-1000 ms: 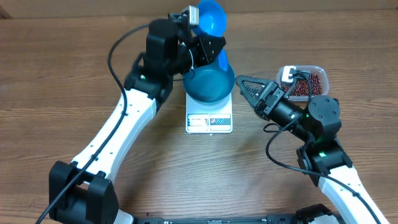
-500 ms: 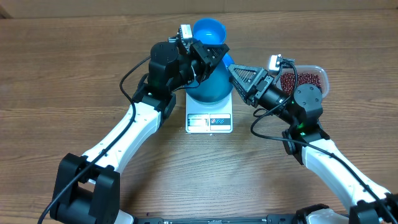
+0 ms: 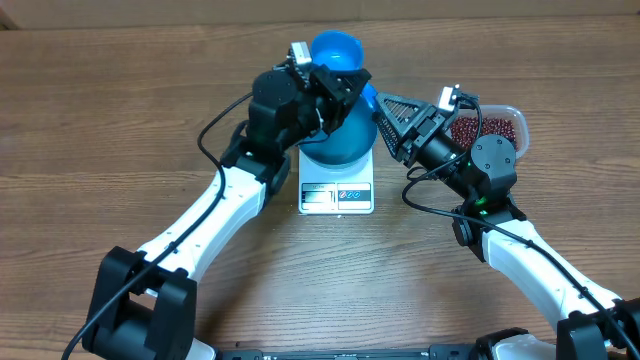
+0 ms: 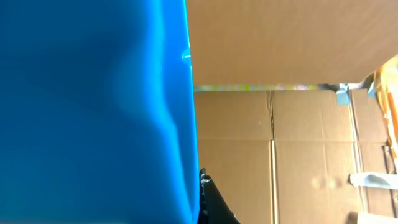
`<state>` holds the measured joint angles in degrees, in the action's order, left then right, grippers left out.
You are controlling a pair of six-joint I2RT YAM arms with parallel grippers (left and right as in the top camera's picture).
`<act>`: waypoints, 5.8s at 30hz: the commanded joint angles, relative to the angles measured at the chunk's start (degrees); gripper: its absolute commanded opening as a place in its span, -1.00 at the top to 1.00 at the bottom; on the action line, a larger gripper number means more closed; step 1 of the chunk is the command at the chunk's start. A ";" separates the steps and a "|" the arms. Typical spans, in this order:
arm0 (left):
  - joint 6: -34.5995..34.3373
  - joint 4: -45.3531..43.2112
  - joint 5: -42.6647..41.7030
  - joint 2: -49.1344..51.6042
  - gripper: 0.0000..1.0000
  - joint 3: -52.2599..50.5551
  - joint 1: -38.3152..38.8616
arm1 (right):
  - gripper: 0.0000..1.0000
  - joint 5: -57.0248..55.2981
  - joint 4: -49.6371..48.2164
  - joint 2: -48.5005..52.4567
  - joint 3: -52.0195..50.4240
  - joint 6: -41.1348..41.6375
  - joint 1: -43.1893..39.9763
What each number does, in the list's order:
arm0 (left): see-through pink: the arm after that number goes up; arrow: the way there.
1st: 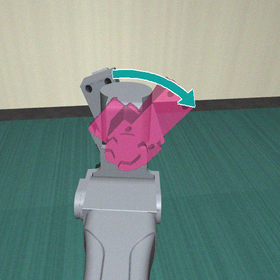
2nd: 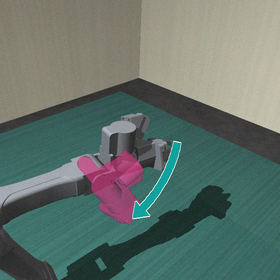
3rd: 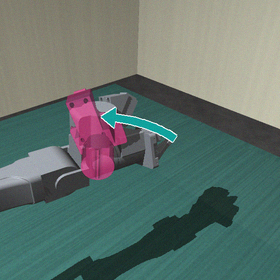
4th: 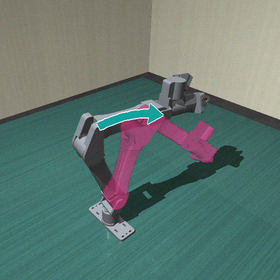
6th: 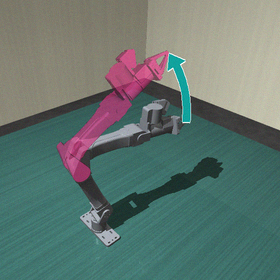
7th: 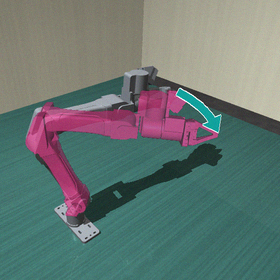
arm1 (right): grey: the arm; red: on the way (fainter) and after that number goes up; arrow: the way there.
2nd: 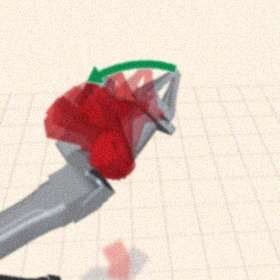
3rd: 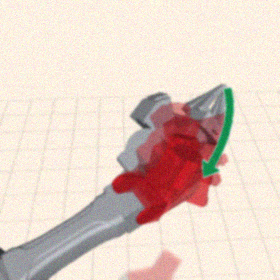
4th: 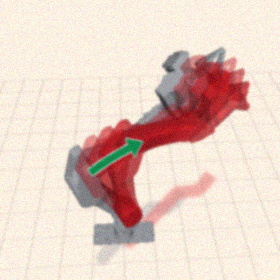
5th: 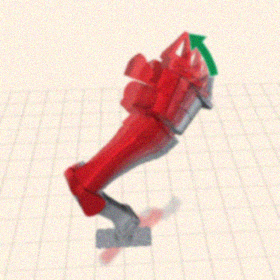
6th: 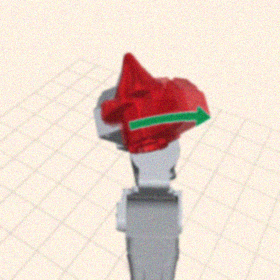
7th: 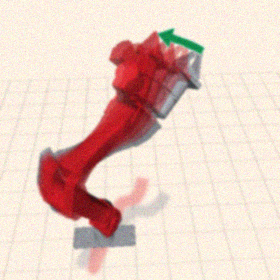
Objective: Scoop item into bowl and weigh 150g on scale
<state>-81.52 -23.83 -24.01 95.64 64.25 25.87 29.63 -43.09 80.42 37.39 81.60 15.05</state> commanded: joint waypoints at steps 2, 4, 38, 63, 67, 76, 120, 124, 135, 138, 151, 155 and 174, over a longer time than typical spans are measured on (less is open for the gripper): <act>5.20 -0.44 2.16 -0.50 0.91 -0.09 0.83 | -0.14 -1.99 -0.48 0.61 0.83 1.55 0.37; 5.79 -0.44 2.12 -0.50 0.91 -0.09 0.83 | -0.05 -2.21 -0.11 0.94 0.83 2.10 0.37; 7.19 -0.22 3.43 -0.50 0.91 -0.09 2.40 | 0.40 -3.93 -6.56 4.52 0.85 5.64 1.07; 5.03 2.58 5.18 -0.50 0.92 -0.09 3.41 | 0.66 -4.50 -6.08 4.52 0.85 8.48 1.01; 5.14 2.60 5.20 -0.50 0.92 -0.09 3.39 | 0.73 -3.89 -6.10 4.52 0.85 10.38 1.01; 5.27 2.60 5.38 -0.50 0.92 -0.09 3.41 | 0.87 -3.72 -6.10 4.52 0.85 10.47 1.01; 45.94 32.76 -18.91 -15.52 -1.00 0.04 -9.01 | 0.93 6.73 32.54 -25.18 4.46 -30.23 -17.14; 50.62 38.47 -14.43 -17.16 -1.00 0.57 -8.90 | 0.93 3.13 47.60 -28.33 9.99 -38.88 -17.70; 65.24 63.98 11.02 -17.40 -1.00 13.77 -4.48 | 0.93 -9.97 78.27 -29.77 24.11 -55.12 -17.64; 65.22 64.76 10.93 -17.22 -0.99 13.75 -4.42 | 0.93 -10.14 81.22 -29.86 24.20 -55.15 -17.64; 63.34 71.23 13.18 -17.05 0.92 13.70 -2.19 | 0.93 -18.01 86.44 -29.86 24.20 -59.84 -17.64; 63.54 71.82 26.08 -16.85 0.92 13.40 5.66 | 0.93 -21.64 87.08 -29.83 24.20 -60.52 -17.64; 59.25 70.03 36.11 -3.10 0.91 11.06 20.33 | 0.93 -43.78 89.11 -18.95 28.96 -72.61 -11.39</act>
<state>-21.30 46.83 10.81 92.90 75.35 45.65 -6.59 46.17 59.48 60.84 14.00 0.69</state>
